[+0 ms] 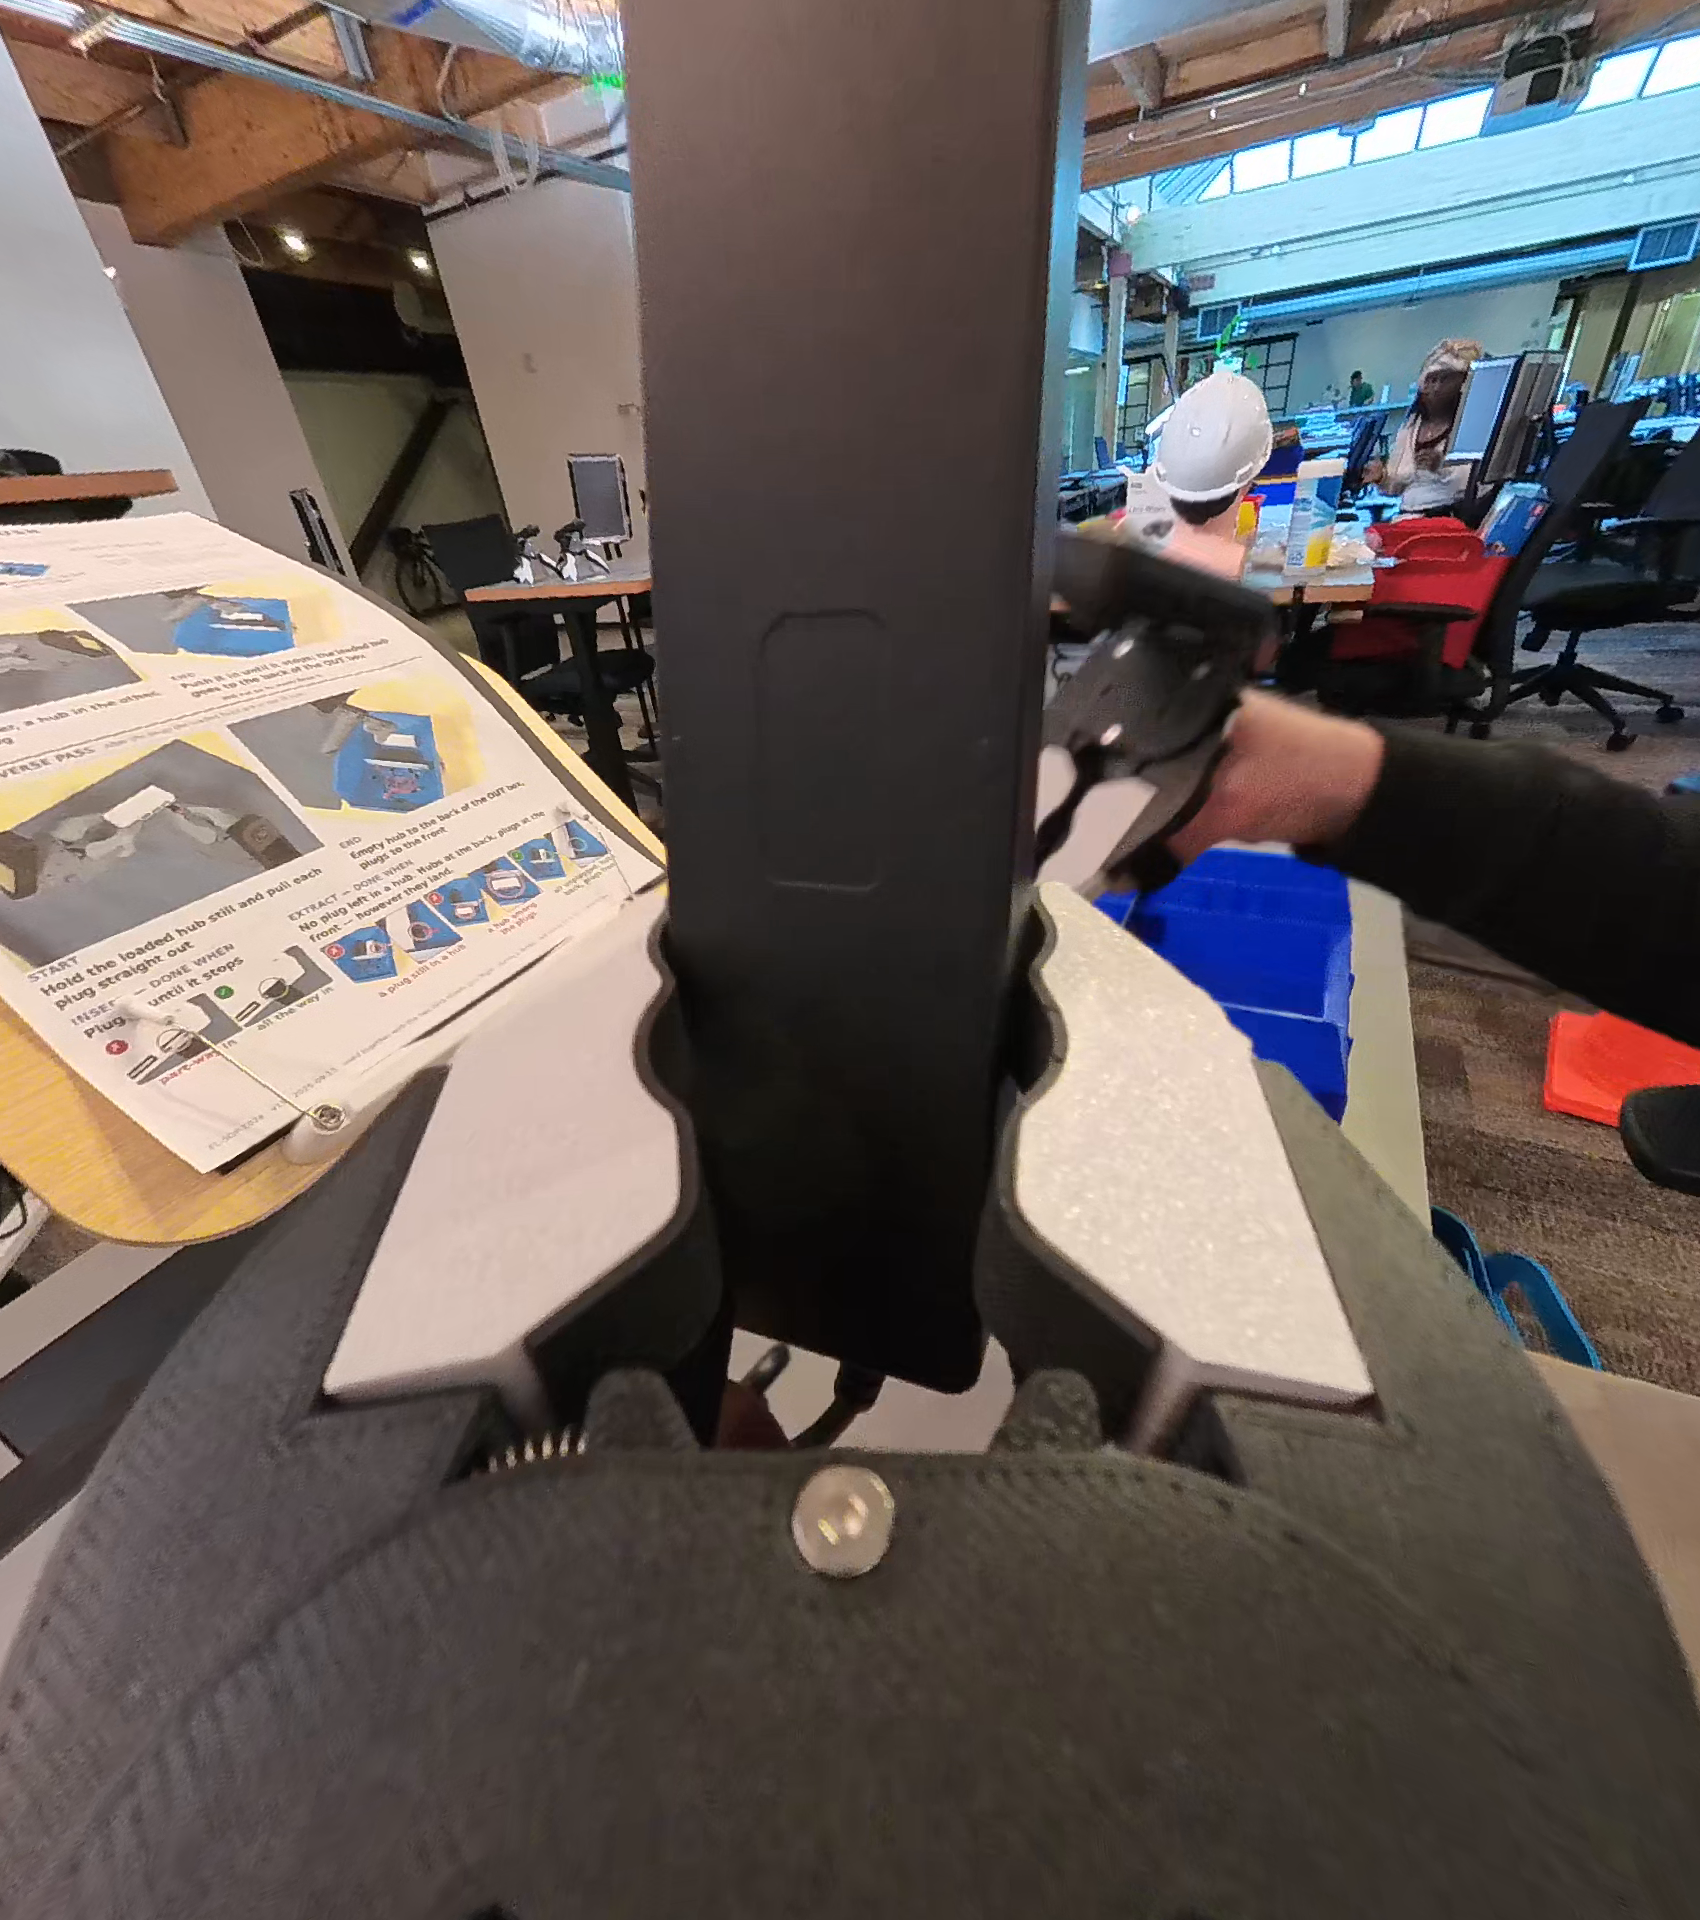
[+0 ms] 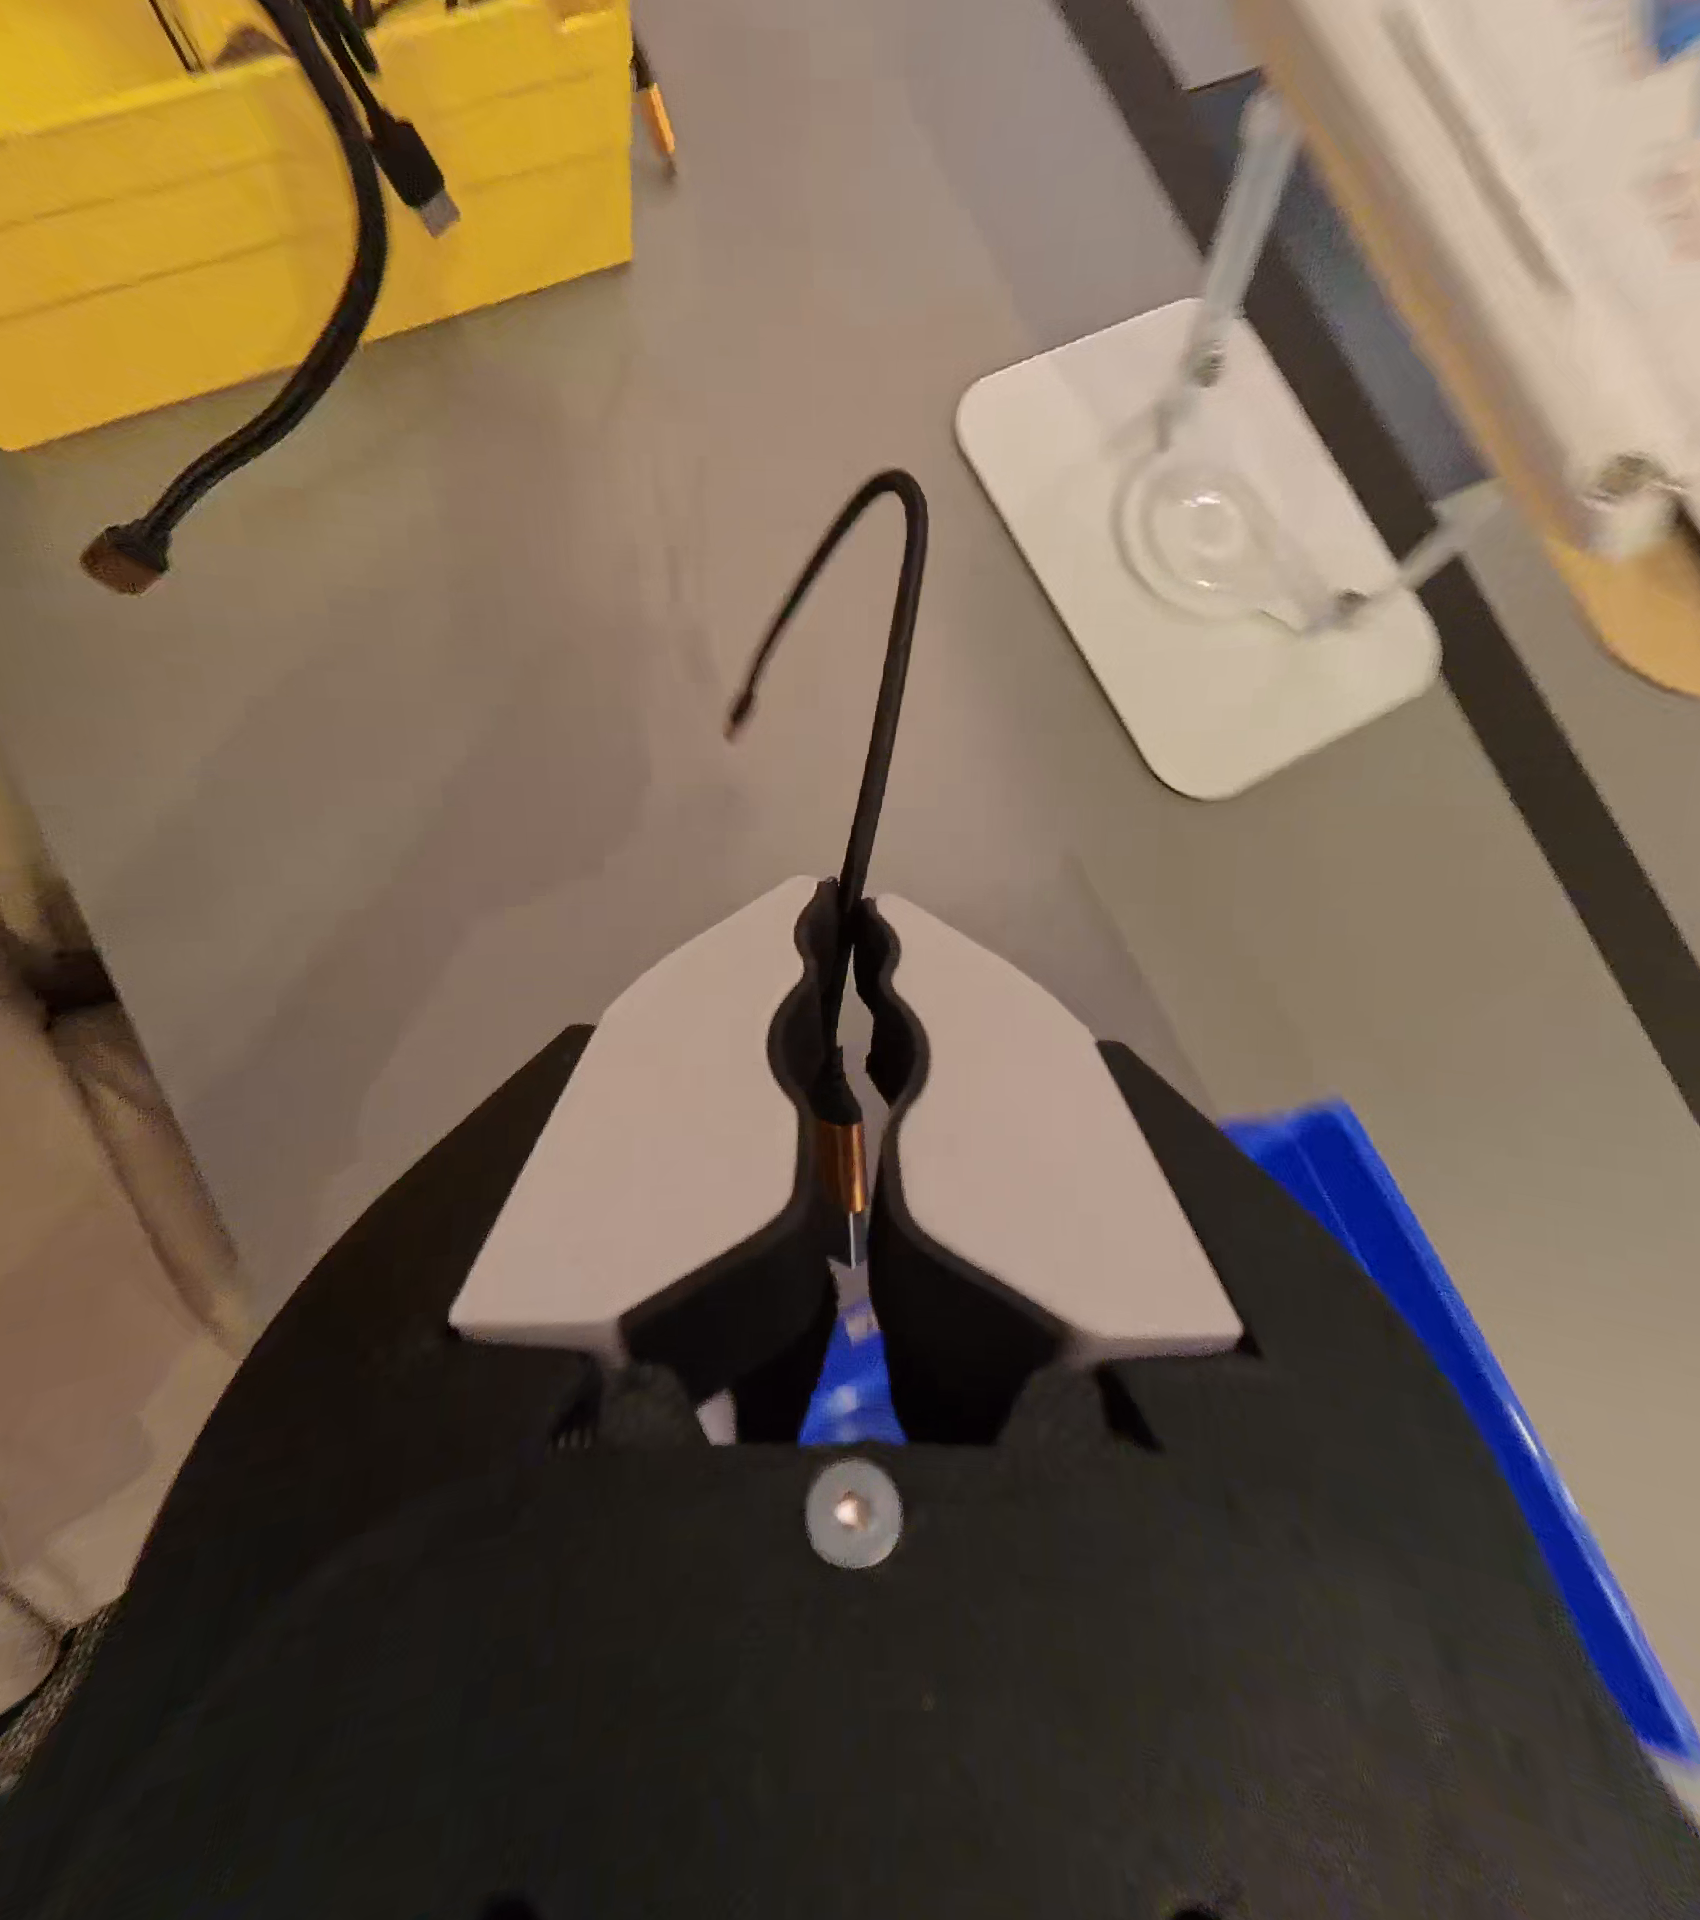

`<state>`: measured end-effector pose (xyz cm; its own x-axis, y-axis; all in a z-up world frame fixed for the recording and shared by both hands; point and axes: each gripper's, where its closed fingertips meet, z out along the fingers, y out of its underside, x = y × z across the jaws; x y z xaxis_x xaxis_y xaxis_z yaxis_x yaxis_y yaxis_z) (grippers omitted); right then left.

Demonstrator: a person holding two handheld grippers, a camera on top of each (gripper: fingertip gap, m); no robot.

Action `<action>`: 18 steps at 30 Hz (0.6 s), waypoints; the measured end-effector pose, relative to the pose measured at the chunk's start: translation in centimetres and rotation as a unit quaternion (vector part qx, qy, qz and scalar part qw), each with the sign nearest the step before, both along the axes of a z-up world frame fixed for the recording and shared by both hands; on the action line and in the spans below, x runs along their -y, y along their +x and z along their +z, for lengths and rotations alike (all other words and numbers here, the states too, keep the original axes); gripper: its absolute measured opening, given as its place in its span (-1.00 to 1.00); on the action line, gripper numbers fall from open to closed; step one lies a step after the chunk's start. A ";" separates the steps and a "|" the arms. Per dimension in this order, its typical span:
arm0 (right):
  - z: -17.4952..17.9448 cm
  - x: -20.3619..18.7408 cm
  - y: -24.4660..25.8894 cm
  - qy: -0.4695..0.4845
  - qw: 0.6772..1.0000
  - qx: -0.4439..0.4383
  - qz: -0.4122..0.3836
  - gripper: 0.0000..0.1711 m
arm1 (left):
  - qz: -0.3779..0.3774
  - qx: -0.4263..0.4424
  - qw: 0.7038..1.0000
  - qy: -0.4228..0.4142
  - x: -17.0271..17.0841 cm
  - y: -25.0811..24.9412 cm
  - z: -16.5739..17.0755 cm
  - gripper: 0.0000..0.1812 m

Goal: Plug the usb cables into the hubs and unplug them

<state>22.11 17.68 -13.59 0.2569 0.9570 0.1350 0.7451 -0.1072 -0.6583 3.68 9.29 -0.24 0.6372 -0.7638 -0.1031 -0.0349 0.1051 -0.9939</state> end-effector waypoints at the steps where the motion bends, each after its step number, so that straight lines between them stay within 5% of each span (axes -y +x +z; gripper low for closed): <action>1: 1.3 0.3 2.2 0.007 1.000 -0.007 -0.010 -0.96 | -0.001 0.005 1.000 0.003 0.1 0.0 0.1 -0.33; 5: 3.8 1.5 11.8 0.021 0.997 -0.004 -0.070 -0.96 | 0.002 0.024 1.000 0.008 0.0 -0.2 0.7 -0.33; 10: 1.2 3.7 21.3 -0.010 0.990 0.052 -0.131 -0.96 | 0.001 0.030 1.000 0.005 0.0 0.0 0.5 -0.33; 18: -2.2 2.1 28.8 -0.001 0.961 0.115 -0.253 -0.95 | 0.000 0.031 1.000 0.000 -0.2 0.2 0.1 -0.33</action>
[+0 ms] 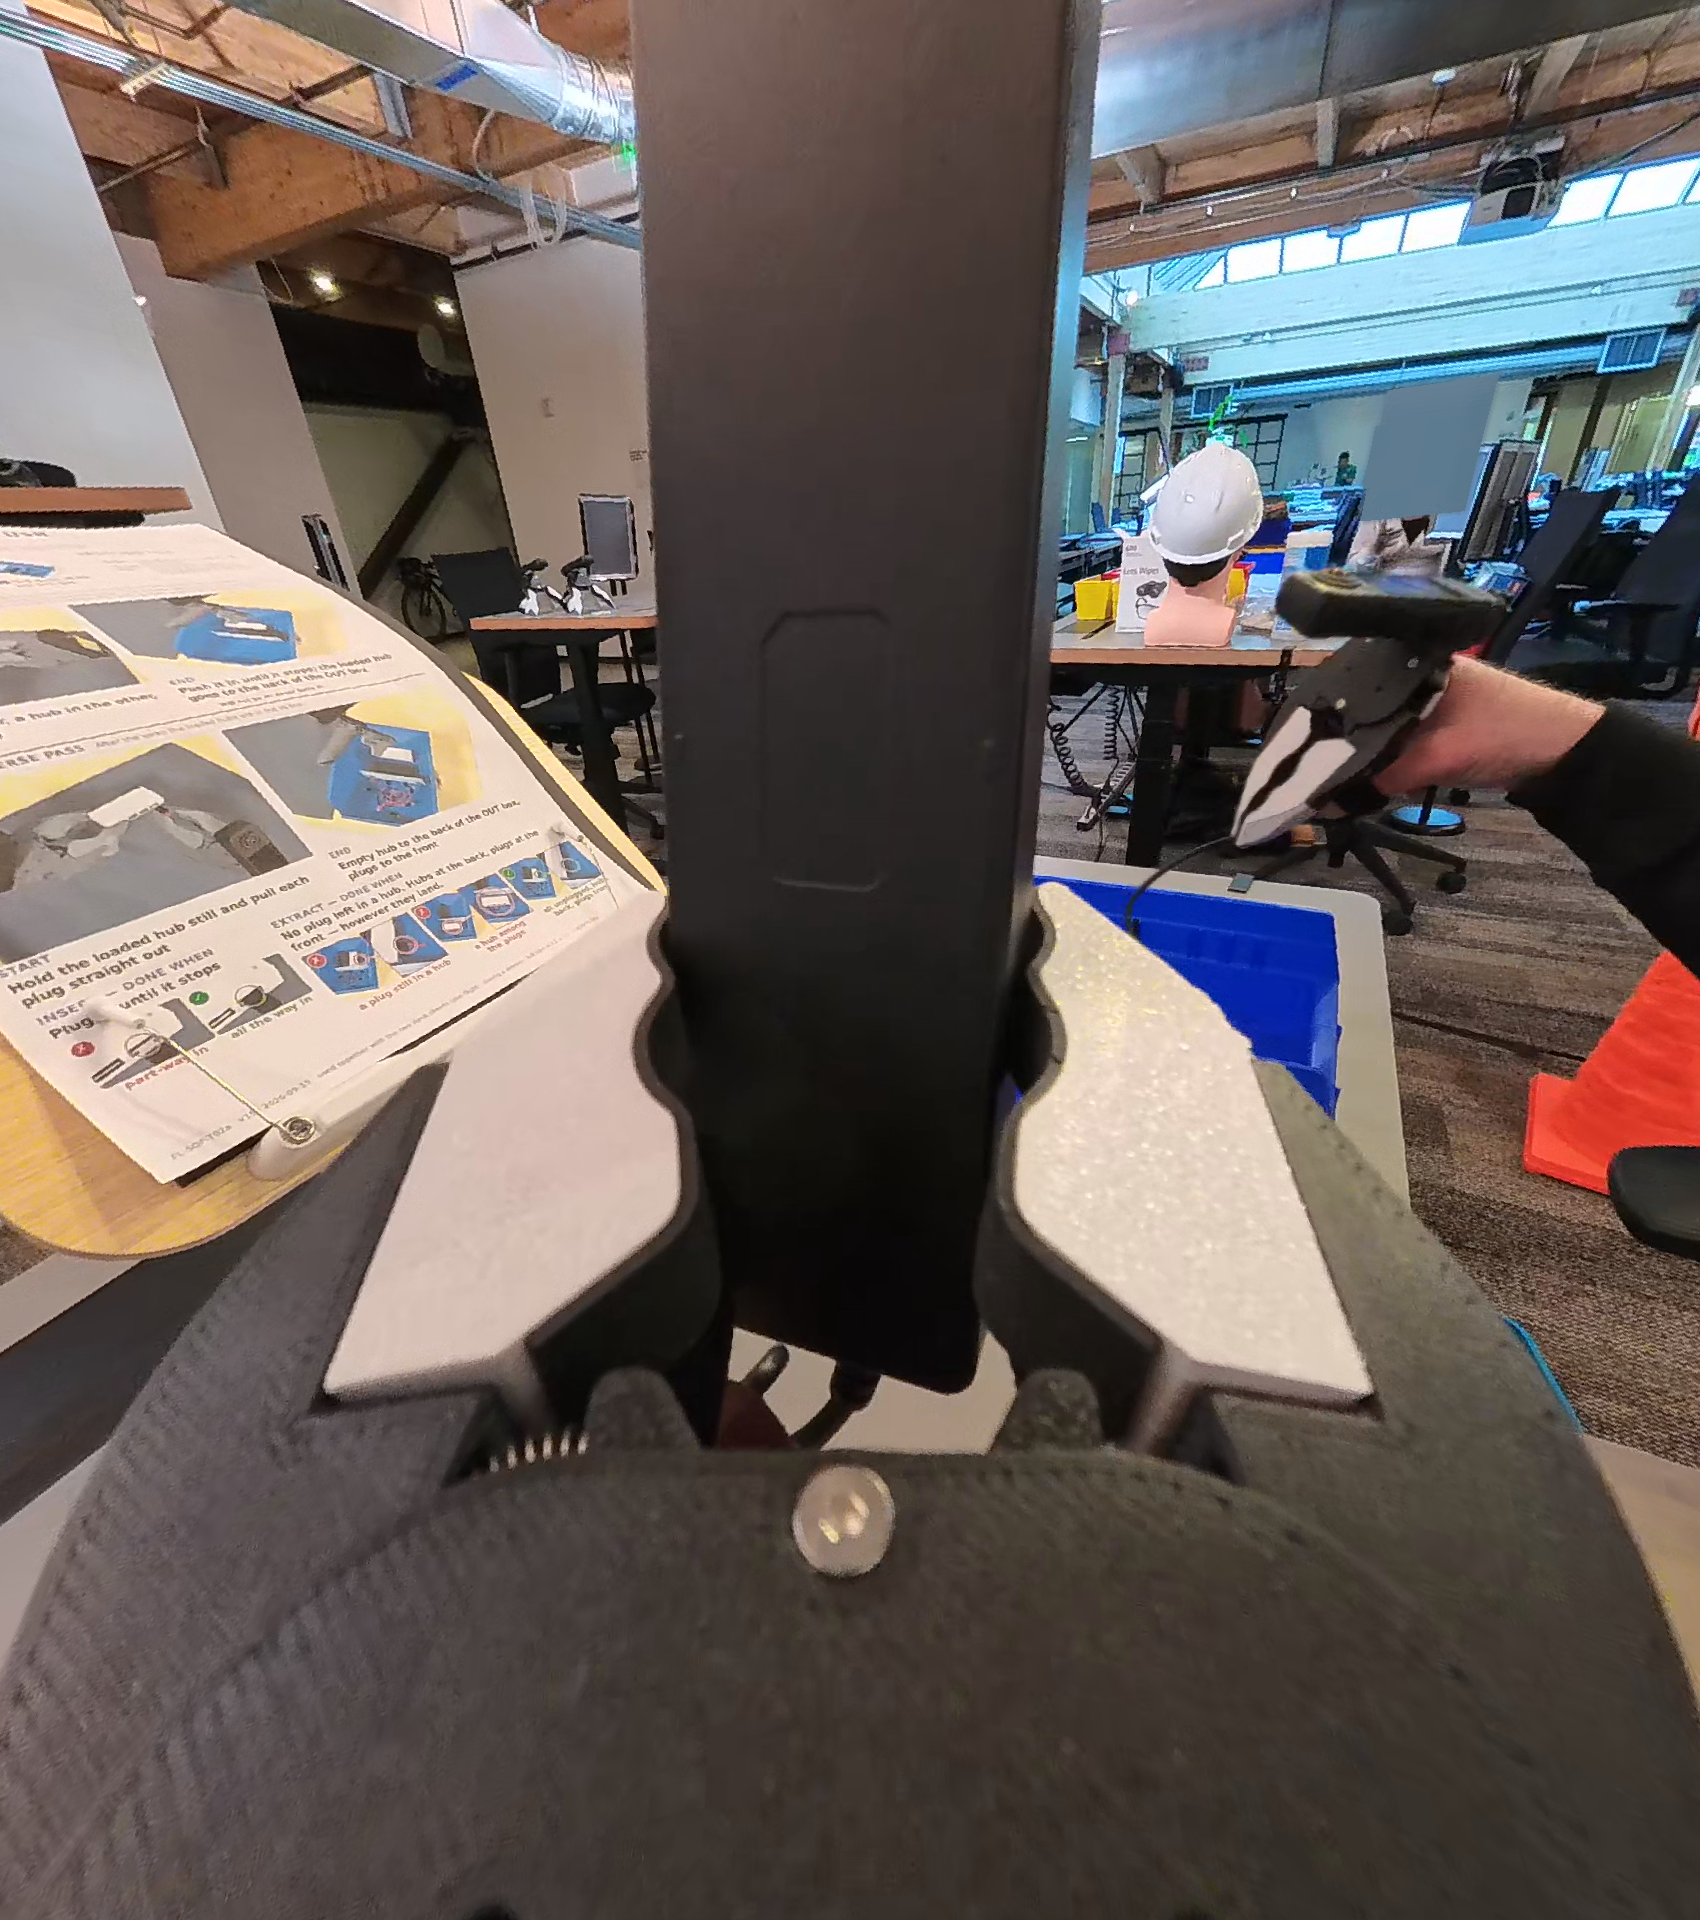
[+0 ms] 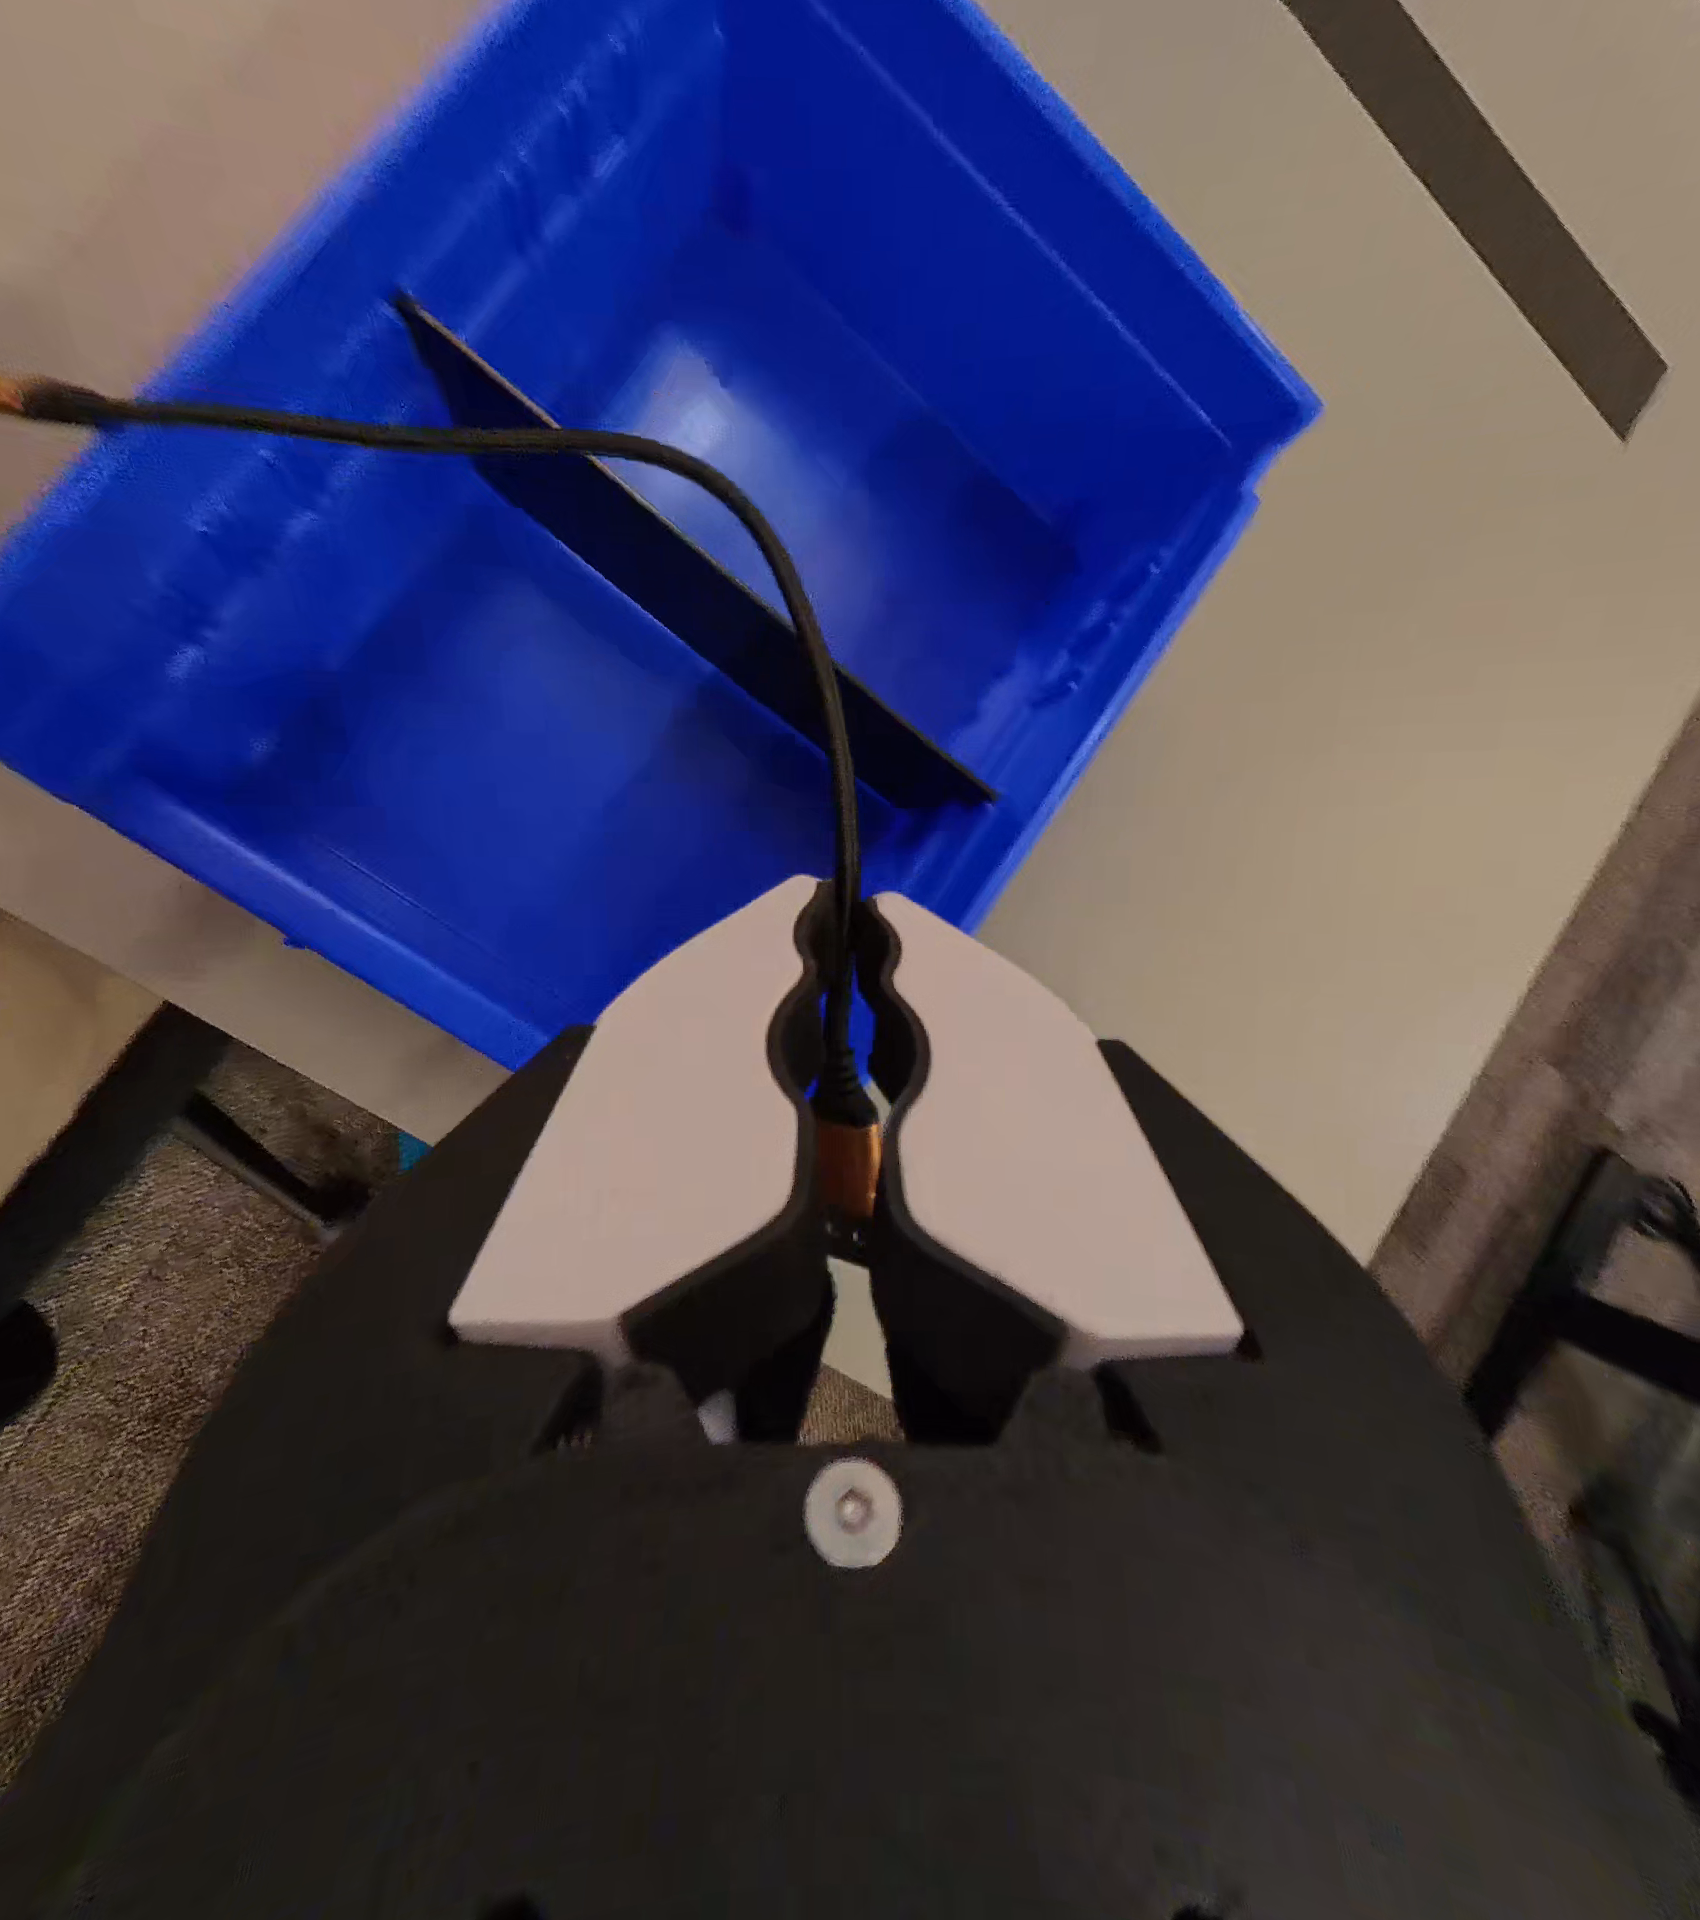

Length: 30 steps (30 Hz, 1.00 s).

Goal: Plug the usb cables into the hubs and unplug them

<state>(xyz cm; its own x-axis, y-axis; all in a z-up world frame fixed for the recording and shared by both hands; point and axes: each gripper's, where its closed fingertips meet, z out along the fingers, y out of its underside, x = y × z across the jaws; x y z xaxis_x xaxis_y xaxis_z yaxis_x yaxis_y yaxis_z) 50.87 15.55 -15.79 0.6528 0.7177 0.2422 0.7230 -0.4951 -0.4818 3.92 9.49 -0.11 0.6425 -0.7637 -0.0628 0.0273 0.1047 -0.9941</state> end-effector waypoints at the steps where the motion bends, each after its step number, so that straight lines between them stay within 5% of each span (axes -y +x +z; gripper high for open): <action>1: -0.1 -0.1 0.5 0.001 1.000 0.006 -0.010 -0.96 | 0.001 0.000 1.000 0.000 0.0 0.0 0.0 -0.33; 11: 2.0 -1.0 3.8 0.036 0.996 0.043 -0.063 -0.95 | 0.003 0.003 1.000 -0.010 -0.4 -0.4 -0.5 -0.33; 21: 10.1 -0.8 -0.4 0.097 0.973 -0.211 -0.019 -0.97 | -0.002 0.003 1.000 -0.010 -0.2 -0.3 -0.4 -0.33; 30: 2.8 -0.3 0.6 0.032 0.999 -0.014 0.031 -0.96 | -0.008 0.002 1.000 -0.018 -0.4 0.1 -1.0 -0.33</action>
<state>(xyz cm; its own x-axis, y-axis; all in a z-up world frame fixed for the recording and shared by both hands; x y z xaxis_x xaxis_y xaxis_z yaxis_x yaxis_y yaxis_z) 51.42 15.84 -13.04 0.6151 0.7405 0.2710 0.7367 -0.4172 -0.5322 4.04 9.89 -1.13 0.6301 -0.7758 -0.0322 0.0327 0.0679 -0.9972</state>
